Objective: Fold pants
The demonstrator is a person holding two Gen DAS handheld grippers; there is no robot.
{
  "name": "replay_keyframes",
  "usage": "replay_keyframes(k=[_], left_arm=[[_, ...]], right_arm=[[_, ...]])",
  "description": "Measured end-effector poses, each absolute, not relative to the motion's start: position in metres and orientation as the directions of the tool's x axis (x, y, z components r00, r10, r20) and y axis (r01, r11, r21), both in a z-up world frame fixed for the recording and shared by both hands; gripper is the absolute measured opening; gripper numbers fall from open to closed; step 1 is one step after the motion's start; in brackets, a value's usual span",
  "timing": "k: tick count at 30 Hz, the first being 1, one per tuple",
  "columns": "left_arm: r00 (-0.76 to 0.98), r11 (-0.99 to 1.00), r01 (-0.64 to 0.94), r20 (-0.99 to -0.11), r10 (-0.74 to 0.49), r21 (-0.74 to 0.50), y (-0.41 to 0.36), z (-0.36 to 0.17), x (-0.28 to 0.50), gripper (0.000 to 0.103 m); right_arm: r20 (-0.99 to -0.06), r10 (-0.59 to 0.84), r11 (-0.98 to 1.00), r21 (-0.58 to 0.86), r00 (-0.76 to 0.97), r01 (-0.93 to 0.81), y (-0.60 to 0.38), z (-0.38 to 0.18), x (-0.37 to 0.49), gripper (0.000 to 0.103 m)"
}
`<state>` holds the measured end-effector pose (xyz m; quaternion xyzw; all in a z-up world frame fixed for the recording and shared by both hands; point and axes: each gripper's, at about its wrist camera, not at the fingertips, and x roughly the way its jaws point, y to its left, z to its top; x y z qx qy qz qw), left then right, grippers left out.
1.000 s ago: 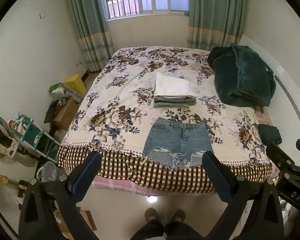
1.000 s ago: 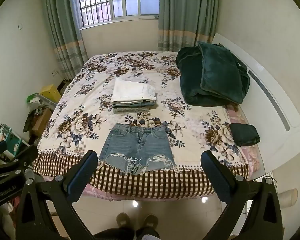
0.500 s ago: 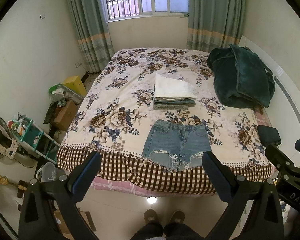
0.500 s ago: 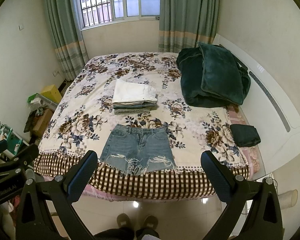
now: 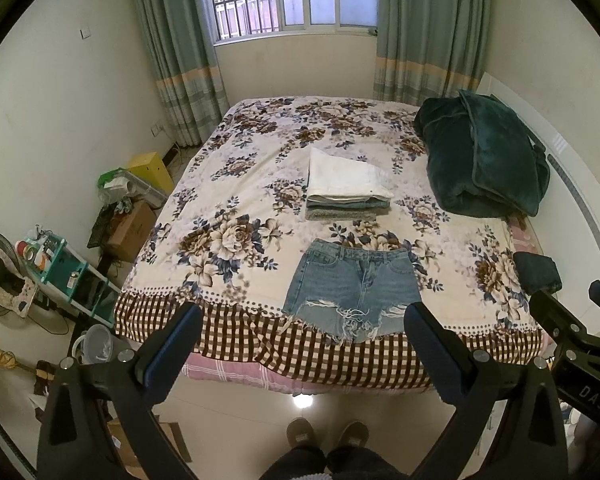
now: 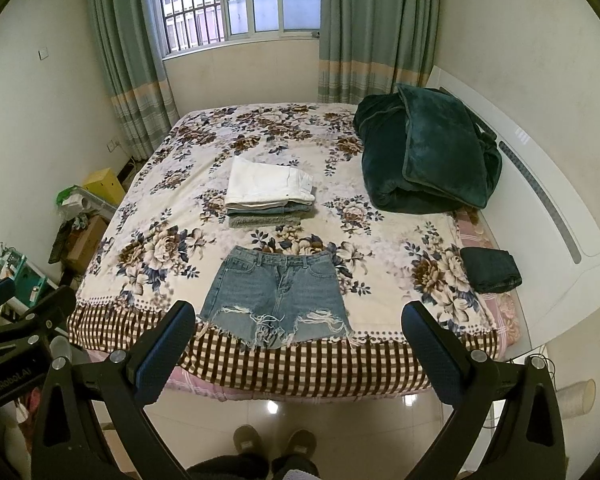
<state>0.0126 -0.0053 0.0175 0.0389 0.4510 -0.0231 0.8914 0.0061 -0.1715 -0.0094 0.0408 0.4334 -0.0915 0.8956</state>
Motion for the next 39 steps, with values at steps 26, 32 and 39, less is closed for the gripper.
replay_keyframes(k=[26, 32, 39], left_arm=[[0.598, 0.996, 0.077, -0.802, -0.007, 0.049, -0.01, 0.018, 0.013, 0.103], [0.599, 0.996, 0.076, -0.8, -0.007, 0.047, -0.011, 0.018, 0.012, 0.103], [0.601, 0.996, 0.074, -0.799, -0.009, 0.044, -0.021, 0.033, 0.022, 0.103]], right_arm=[[-0.78, -0.123, 0.981, -0.003, 0.614, 0.193, -0.161, -0.007, 0.002, 0.103], [-0.78, -0.121, 0.981, -0.002, 0.613, 0.192, -0.162, -0.006, 0.003, 0.103], [-0.781, -0.121, 0.981, -0.002, 0.613, 0.192, -0.16, -0.005, 0.002, 0.103]])
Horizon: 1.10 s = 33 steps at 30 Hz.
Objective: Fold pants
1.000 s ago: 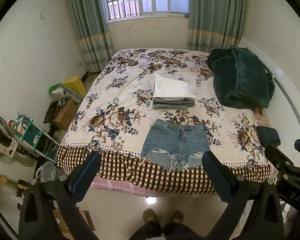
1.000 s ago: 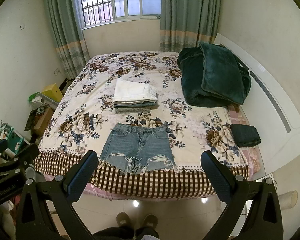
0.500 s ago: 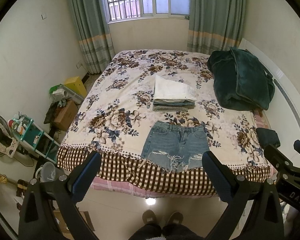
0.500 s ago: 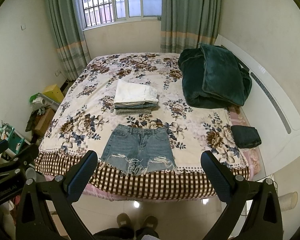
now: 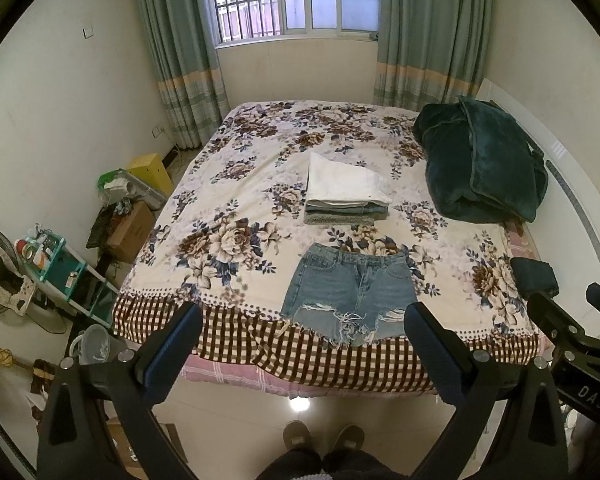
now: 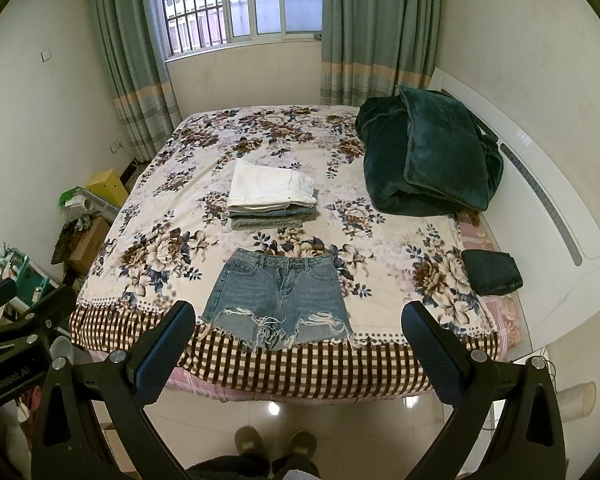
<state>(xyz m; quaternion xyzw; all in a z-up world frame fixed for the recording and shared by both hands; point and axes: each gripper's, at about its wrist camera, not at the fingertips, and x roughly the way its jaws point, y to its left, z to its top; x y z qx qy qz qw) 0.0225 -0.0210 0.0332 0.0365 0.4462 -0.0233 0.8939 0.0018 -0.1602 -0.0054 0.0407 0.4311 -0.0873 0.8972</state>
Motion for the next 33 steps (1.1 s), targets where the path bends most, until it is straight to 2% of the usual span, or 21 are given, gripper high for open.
replay_keyframes(k=[16, 20, 25, 33], left_arm=[[0.61, 0.997, 0.056, -0.792, 0.01, 0.056, -0.017, 0.023, 0.033, 0.103], [0.617, 0.994, 0.025, -0.784, 0.065, 0.102, -0.015, -0.016, 0.065, 0.103], [0.55, 0.993, 0.03, -0.831, 0.08, 0.115, -0.018, -0.079, 0.108, 0.103], [0.425, 0.989, 0.019, -0.897, 0.122, 0.144, -0.085, -0.19, 0.168, 0.103]], right_arm=[[-0.797, -0.134, 0.973, 0.006, 0.589, 0.229, -0.155, -0.019, 0.006, 0.103], [-0.825, -0.132, 0.968, 0.013, 0.55, 0.251, -0.166, -0.057, 0.037, 0.103], [-0.861, -0.112, 0.956, 0.044, 0.497, 0.291, -0.197, -0.112, 0.084, 0.103], [-0.927, 0.065, 0.912, 0.205, 0.369, 0.355, -0.303, -0.234, 0.182, 0.103]])
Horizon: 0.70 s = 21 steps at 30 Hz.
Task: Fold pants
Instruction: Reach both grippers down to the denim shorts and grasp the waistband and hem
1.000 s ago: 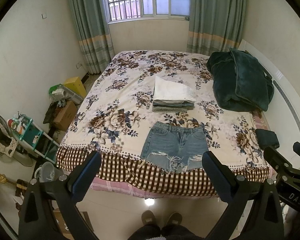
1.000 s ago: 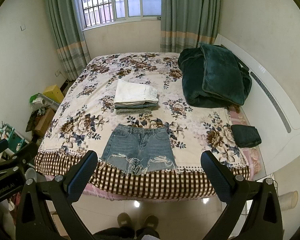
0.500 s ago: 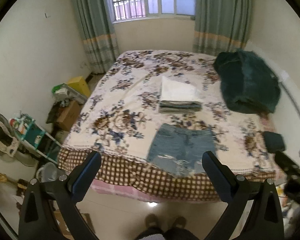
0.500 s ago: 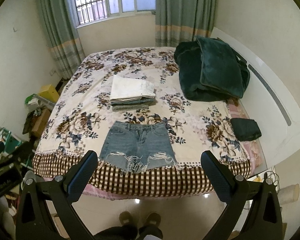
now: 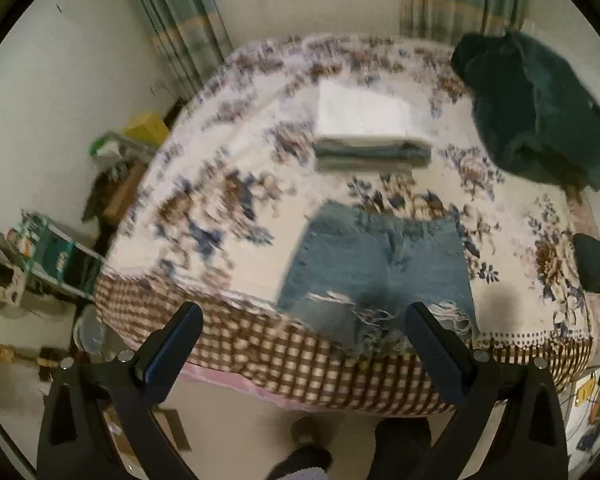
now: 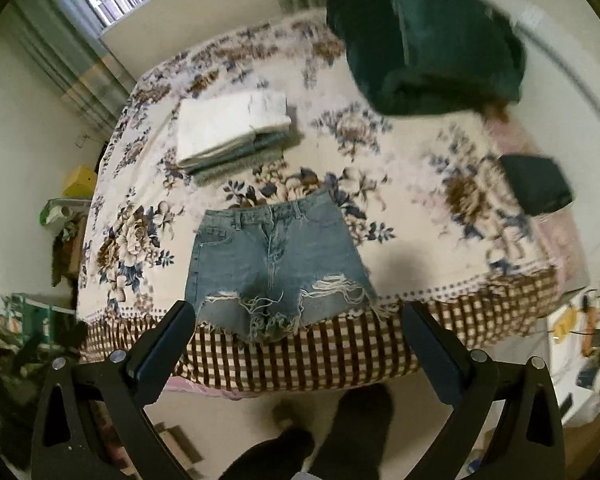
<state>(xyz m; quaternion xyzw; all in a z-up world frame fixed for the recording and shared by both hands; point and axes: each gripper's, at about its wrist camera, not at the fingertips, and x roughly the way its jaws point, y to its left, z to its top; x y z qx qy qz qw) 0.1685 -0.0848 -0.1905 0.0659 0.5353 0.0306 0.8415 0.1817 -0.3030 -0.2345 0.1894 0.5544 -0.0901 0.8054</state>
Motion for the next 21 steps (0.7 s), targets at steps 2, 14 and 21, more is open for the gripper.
replay_keyframes(k=[2, 14, 21], left_arm=[[0.376, 0.991, 0.001, -0.918, 0.122, 0.132, -0.11, -0.227, 0.184, 0.103], [0.067, 0.999, 0.002, -0.997, -0.048, -0.048, -0.294, -0.464, 0.21, 0.103], [0.028, 0.998, 0.031, -0.998, 0.052, 0.053, -0.341, -0.554, 0.211, 0.091]], right_arm=[[-0.935, 0.102, 0.903, 0.23, 0.339, 0.362, -0.34, -0.273, 0.21, 0.103], [-0.969, 0.195, 0.945, 0.227, 0.152, 0.235, -0.517, -0.499, 0.338, 0.103], [-0.958, 0.278, 0.933, 0.287, 0.075, 0.216, -0.551, -0.588, 0.364, 0.103]])
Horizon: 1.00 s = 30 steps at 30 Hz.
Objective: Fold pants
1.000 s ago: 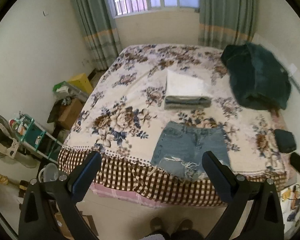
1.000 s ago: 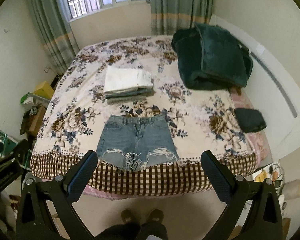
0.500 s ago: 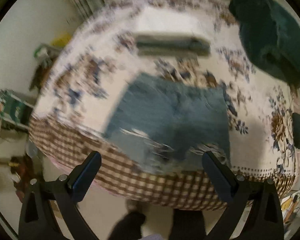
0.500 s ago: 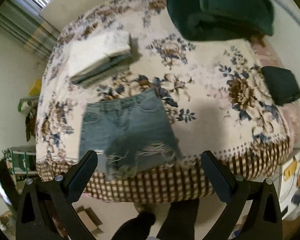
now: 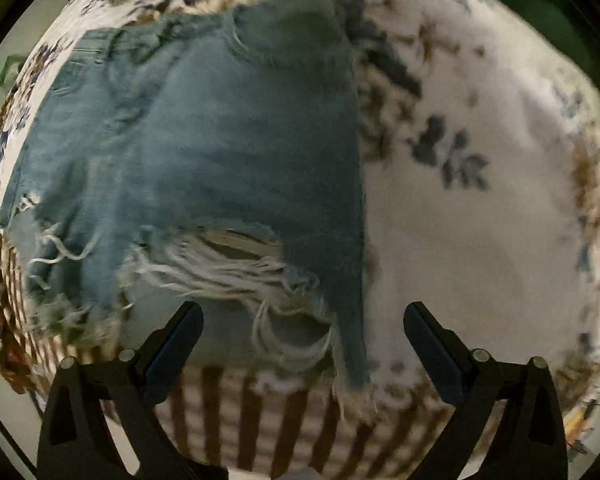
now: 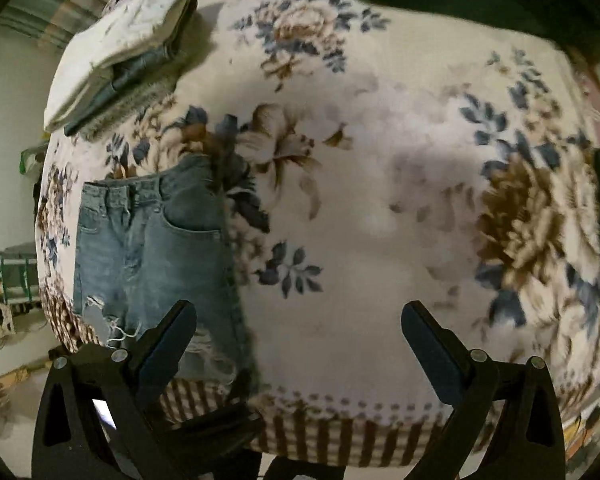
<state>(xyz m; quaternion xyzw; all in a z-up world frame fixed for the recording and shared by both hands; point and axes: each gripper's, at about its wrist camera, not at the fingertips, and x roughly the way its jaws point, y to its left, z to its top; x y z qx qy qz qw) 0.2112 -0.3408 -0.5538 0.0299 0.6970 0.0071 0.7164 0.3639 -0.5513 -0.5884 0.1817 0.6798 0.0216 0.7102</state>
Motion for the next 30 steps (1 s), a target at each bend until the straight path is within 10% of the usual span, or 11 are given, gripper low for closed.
replay_keyframes(k=[2, 7, 16, 18, 21, 30], left_arm=[[-0.005, 0.999, 0.003, -0.999, 0.053, 0.053, -0.335, -0.568, 0.211, 0.055], [0.063, 0.996, -0.068, -0.997, -0.049, -0.053, -0.305, -0.553, 0.205, 0.008], [0.144, 0.989, -0.086, -0.984, -0.108, -0.122, -0.255, -0.496, 0.201, 0.003], [0.164, 0.985, -0.102, -0.979, -0.123, -0.141, -0.239, -0.481, 0.202, 0.003], [0.201, 0.976, -0.132, -0.969, -0.147, -0.175, -0.209, -0.456, 0.204, 0.003], [0.336, 0.935, -0.24, -0.926, -0.173, -0.261, -0.125, -0.399, 0.195, 0.003]], right_arm=[[-0.957, 0.286, 0.937, 0.291, 0.054, 0.193, -0.545, -0.605, 0.371, 0.103], [-0.93, 0.367, 0.921, 0.368, 0.026, 0.132, -0.507, -0.633, 0.405, 0.103], [-0.878, 0.478, 0.87, 0.467, -0.036, 0.161, -0.441, -0.702, 0.484, 0.093], [-0.873, 0.485, 0.866, 0.472, -0.046, 0.162, -0.429, -0.712, 0.494, 0.041], [-0.894, 0.447, 0.885, 0.44, -0.012, 0.154, -0.415, -0.701, 0.496, 0.011], [-0.901, 0.421, 0.9, 0.429, 0.102, 0.077, -0.335, -0.583, 0.5, 0.006]])
